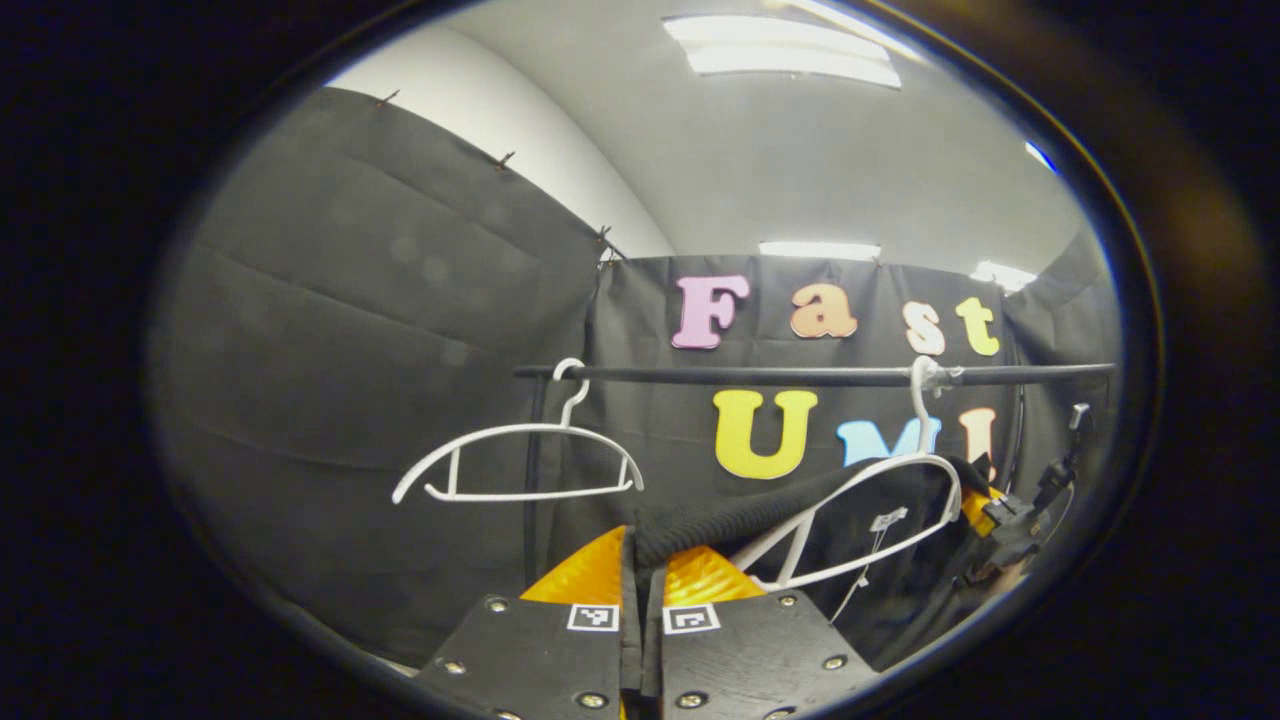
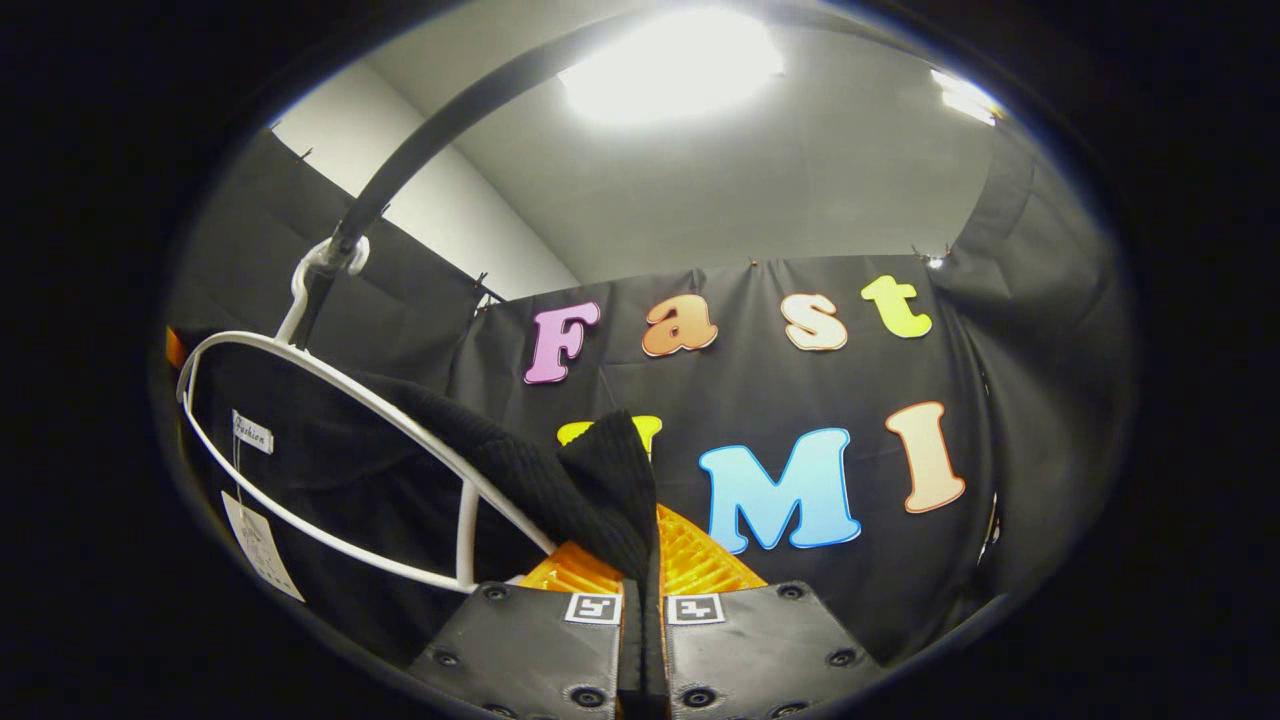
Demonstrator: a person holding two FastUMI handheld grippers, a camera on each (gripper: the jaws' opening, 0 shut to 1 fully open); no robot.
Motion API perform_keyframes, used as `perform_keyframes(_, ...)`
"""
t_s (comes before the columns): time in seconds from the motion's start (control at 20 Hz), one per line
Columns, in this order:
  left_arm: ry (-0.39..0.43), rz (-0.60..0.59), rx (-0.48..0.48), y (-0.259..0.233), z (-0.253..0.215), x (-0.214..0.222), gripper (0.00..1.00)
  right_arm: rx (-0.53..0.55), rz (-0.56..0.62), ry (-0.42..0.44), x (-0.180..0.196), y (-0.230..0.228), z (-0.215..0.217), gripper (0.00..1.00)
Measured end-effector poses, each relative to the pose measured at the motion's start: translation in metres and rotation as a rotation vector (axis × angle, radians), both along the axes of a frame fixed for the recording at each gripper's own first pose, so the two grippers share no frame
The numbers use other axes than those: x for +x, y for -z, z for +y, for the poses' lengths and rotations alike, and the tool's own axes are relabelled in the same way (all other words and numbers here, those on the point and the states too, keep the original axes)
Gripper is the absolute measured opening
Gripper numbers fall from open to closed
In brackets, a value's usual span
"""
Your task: Grasp the clothes on the hanger with both hands and then place them into the laundry hamper below.
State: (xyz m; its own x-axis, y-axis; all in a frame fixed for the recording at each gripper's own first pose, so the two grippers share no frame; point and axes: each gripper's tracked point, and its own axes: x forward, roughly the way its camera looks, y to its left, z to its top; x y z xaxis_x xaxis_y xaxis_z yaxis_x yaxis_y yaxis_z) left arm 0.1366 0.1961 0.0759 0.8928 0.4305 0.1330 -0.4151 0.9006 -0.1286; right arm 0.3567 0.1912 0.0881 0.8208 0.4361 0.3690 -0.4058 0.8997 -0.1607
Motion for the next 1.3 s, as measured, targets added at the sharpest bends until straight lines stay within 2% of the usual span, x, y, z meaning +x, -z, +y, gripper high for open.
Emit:
perform_keyframes(0.05, -0.007, 0.008, -0.015, 0.007, 0.001, 0.000, 0.01, -0.005, 0.012, -0.007, 0.005, 0.006, 0.001, 0.00)
perform_keyframes(0.15, -0.021, 0.014, -0.023, 0.013, -0.001, 0.005, 0.02, -0.017, 0.002, -0.009, 0.007, 0.007, -0.002, 0.03)
perform_keyframes(0.4, -0.037, 0.014, -0.009, 0.011, -0.007, 0.009, 0.02, -0.013, 0.033, -0.050, 0.008, 0.016, 0.002, 0.00)
perform_keyframes(0.45, -0.047, 0.011, -0.024, 0.014, -0.008, 0.008, 0.02, -0.012, 0.033, -0.052, 0.008, 0.016, 0.002, 0.02)
perform_keyframes(0.5, -0.055, 0.006, -0.042, 0.016, -0.009, 0.004, 0.01, -0.007, 0.027, -0.055, 0.007, 0.014, 0.001, 0.00)
perform_keyframes(0.7, -0.086, 0.021, -0.093, 0.035, -0.005, -0.004, 0.01, -0.009, 0.046, -0.094, 0.007, 0.025, 0.006, 0.02)
perform_keyframes(0.8, -0.101, 0.016, -0.097, 0.036, -0.009, -0.015, 0.02, -0.005, 0.049, -0.106, 0.004, 0.025, 0.005, 0.00)
perform_keyframes(0.9, -0.125, 0.014, -0.090, 0.034, -0.008, -0.016, 0.01, 0.005, 0.064, -0.132, 0.003, 0.029, 0.007, 0.03)
perform_keyframes(0.95, -0.132, 0.009, -0.098, 0.035, -0.009, -0.016, 0.01, 0.011, 0.078, -0.139, 0.003, 0.031, 0.007, 0.00)
perform_keyframes(1.15, -0.125, -0.019, -0.136, 0.043, -0.021, -0.017, 0.02, 0.013, 0.076, -0.130, -0.005, 0.032, 0.002, 0.03)
perform_keyframes(1.25, -0.087, -0.012, -0.161, 0.053, -0.028, -0.008, 0.02, -0.010, 0.073, -0.116, -0.007, 0.035, 0.003, 0.00)
perform_keyframes(1.3, -0.078, -0.012, -0.163, 0.056, -0.027, -0.005, 0.02, -0.023, 0.066, -0.098, -0.008, 0.036, 0.000, 0.06)
